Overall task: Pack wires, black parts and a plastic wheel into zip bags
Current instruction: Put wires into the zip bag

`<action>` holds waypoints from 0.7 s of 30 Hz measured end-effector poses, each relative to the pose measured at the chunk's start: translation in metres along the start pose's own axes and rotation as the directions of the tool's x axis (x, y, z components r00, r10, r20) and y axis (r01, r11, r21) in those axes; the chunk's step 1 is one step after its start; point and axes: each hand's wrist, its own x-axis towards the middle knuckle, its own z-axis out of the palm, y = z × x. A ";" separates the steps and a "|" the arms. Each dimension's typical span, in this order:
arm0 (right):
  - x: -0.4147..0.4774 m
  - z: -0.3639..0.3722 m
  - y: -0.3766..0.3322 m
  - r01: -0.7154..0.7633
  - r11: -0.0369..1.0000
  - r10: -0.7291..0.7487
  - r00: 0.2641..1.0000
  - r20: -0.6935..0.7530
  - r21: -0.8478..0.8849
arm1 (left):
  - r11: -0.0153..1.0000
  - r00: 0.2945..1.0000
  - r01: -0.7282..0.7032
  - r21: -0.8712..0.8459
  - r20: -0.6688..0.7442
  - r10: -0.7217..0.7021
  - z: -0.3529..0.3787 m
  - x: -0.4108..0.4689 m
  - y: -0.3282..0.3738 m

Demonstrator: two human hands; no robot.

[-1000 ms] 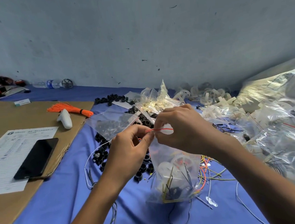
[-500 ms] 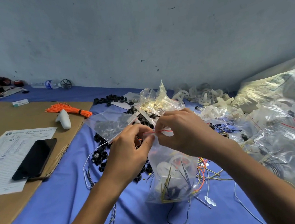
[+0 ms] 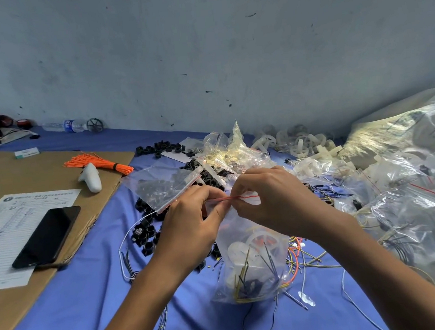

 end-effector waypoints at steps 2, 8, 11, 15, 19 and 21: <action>-0.002 -0.001 0.002 -0.006 1.000 0.006 1.000 -0.005 0.016 | 1.000 1.000 -0.003 0.026 -0.009 0.003 0.001 -0.001 0.000; -0.004 0.002 0.002 0.003 1.000 -0.003 1.000 -0.026 0.006 | 0.999 1.000 -0.024 0.034 -0.014 0.025 0.004 -0.001 0.004; -0.006 0.000 0.005 -0.008 0.999 0.010 0.999 -0.033 0.040 | 1.000 1.000 -0.012 0.026 -0.012 0.012 0.004 -0.002 0.003; -0.007 0.002 0.005 0.003 1.000 -0.002 0.999 -0.048 0.008 | 1.000 1.000 -0.023 0.013 -0.020 0.023 0.005 -0.002 0.005; -0.008 0.002 0.006 -0.002 1.000 0.002 1.000 -0.026 -0.013 | 1.000 1.000 -0.016 0.026 -0.006 0.016 0.007 -0.001 0.005; -0.009 0.001 0.007 -0.005 1.000 0.004 1.000 -0.025 -0.017 | 1.000 1.000 -0.013 0.022 -0.012 0.014 0.007 -0.001 0.005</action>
